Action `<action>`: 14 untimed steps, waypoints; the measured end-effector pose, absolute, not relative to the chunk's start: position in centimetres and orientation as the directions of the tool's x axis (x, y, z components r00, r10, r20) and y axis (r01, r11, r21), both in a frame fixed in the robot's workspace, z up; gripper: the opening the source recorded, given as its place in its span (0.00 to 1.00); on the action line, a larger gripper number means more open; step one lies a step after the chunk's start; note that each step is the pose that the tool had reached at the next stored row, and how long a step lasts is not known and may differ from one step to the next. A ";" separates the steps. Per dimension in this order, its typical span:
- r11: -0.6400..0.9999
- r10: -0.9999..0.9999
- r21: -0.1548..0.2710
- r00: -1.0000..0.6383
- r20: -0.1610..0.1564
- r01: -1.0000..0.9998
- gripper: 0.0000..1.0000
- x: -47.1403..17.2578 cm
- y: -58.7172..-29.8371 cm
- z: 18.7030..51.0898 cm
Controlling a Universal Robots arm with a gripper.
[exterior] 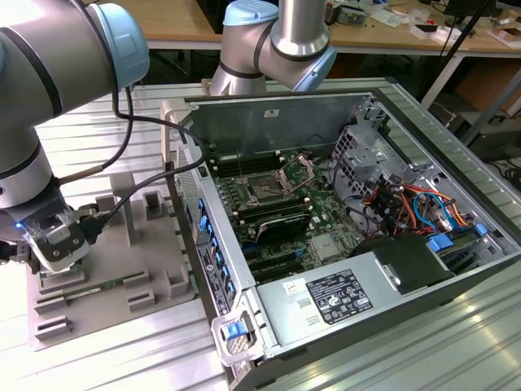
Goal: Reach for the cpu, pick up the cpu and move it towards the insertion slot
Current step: 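Pick up the cpu and move it towards the insertion slot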
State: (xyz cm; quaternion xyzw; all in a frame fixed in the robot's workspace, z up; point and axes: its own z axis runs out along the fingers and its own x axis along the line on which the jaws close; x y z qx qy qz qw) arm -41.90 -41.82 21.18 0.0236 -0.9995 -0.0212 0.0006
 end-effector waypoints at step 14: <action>0.998 -0.047 0.042 -0.999 0.000 -0.047 0.55 -41.9 -41.8 21.9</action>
